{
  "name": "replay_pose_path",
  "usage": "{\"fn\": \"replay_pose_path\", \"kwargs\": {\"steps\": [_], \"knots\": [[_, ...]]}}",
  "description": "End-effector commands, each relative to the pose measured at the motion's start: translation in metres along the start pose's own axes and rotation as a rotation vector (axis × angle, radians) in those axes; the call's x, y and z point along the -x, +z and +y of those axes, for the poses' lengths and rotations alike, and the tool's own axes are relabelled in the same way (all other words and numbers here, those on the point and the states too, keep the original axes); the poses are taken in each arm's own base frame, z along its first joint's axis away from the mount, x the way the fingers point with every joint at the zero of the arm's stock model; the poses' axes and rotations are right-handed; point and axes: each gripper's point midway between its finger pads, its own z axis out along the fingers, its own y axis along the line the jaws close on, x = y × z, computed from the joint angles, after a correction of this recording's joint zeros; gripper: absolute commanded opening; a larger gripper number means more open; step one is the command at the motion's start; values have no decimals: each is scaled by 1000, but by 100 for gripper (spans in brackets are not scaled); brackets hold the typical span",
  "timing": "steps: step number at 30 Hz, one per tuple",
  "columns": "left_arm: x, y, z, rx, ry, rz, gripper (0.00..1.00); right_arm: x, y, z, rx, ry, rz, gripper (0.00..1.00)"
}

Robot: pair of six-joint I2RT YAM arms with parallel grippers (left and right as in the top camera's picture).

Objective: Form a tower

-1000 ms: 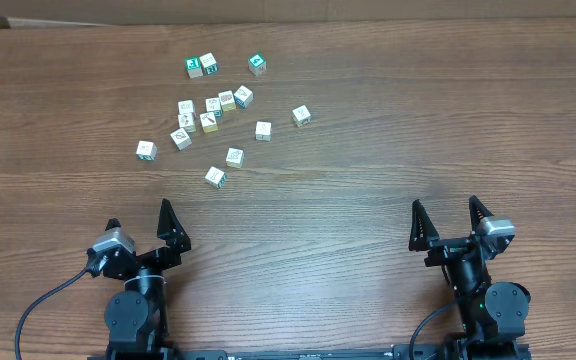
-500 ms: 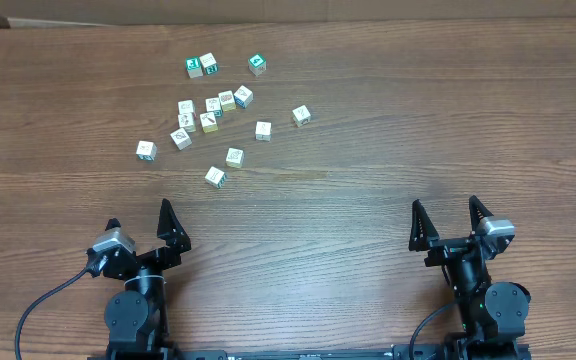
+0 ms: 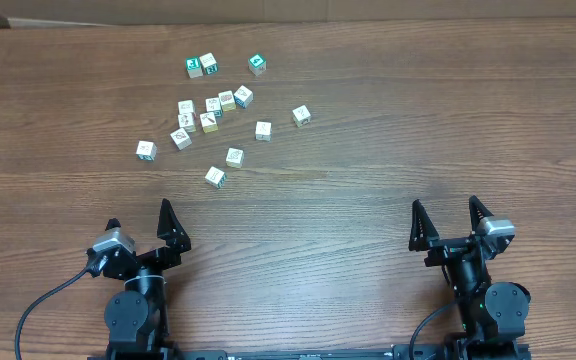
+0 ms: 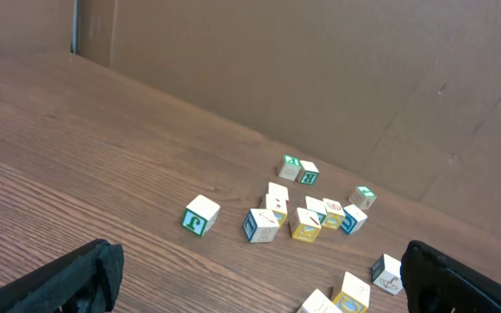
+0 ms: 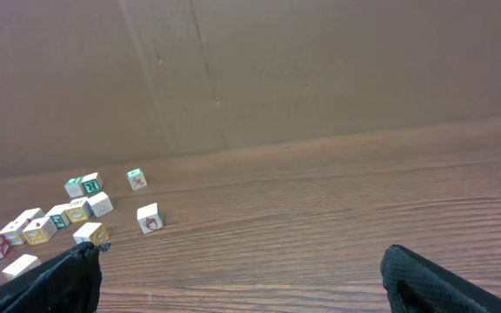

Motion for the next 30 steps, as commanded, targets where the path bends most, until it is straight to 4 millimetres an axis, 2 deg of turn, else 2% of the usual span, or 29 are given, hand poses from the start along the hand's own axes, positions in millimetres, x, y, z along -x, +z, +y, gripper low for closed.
{"fn": "replay_pose_path", "kwargs": {"steps": [1,30], "knots": [[1,0,0,-2,28,-7,100,-2,0,0,2,3,-4,100],[4,0,-4,-22,22,-19,99,-2,0,0,2,3,-3,100]]}}
